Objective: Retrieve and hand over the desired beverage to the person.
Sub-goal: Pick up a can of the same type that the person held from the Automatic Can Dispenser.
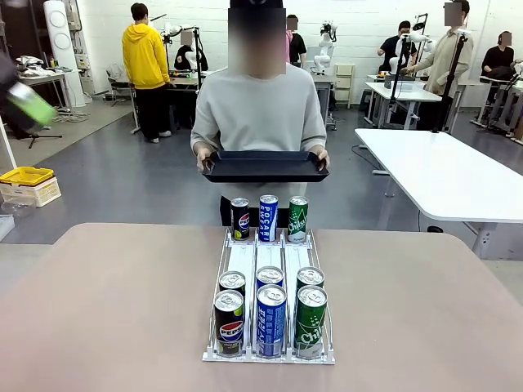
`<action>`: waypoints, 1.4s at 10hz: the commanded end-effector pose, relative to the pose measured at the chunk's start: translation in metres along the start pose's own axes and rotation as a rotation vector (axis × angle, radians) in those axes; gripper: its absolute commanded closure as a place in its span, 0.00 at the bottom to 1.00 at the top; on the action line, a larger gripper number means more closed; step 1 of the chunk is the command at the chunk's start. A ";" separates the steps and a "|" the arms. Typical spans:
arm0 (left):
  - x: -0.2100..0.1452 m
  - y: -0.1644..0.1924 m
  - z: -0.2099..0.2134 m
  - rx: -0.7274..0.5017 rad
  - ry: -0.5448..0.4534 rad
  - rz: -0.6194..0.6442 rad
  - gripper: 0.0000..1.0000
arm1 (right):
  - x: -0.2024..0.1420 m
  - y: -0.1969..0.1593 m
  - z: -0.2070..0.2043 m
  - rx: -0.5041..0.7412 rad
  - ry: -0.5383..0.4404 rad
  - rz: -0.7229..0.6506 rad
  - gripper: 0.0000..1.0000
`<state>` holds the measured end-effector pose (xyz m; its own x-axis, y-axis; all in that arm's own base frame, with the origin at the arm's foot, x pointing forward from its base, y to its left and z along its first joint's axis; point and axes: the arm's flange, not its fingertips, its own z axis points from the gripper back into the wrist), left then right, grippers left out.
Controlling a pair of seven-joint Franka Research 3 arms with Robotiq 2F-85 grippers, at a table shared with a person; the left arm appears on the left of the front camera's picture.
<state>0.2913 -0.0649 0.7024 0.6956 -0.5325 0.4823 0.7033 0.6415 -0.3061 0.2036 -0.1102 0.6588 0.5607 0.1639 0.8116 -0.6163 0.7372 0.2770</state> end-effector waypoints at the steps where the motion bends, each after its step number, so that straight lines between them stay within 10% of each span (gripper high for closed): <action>1: 0.070 -0.039 -0.058 0.039 0.303 -0.060 0.00 | 0.000 0.001 -0.001 0.029 -0.009 0.012 0.00; 5: 0.126 -0.143 -0.208 0.181 0.492 0.145 0.00 | 0.000 0.001 -0.001 0.029 -0.009 0.012 0.00; 8: 0.125 -0.164 -0.270 0.359 0.419 0.361 0.00 | 0.000 0.001 -0.001 0.029 -0.009 0.012 0.00; 11: 0.115 -0.162 -0.295 0.473 0.272 0.433 0.00 | 0.000 0.001 -0.001 0.029 -0.009 0.012 0.00; 14: 0.124 -0.161 -0.281 0.392 0.350 0.378 0.00 | 0.000 0.001 -0.001 0.029 -0.009 0.012 0.00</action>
<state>0.3069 -0.3919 0.5756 0.9447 -0.3088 0.1103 0.3138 0.9490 -0.0314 0.2030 -0.1097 0.6591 0.5615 0.1648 0.8109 -0.6141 0.7398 0.2749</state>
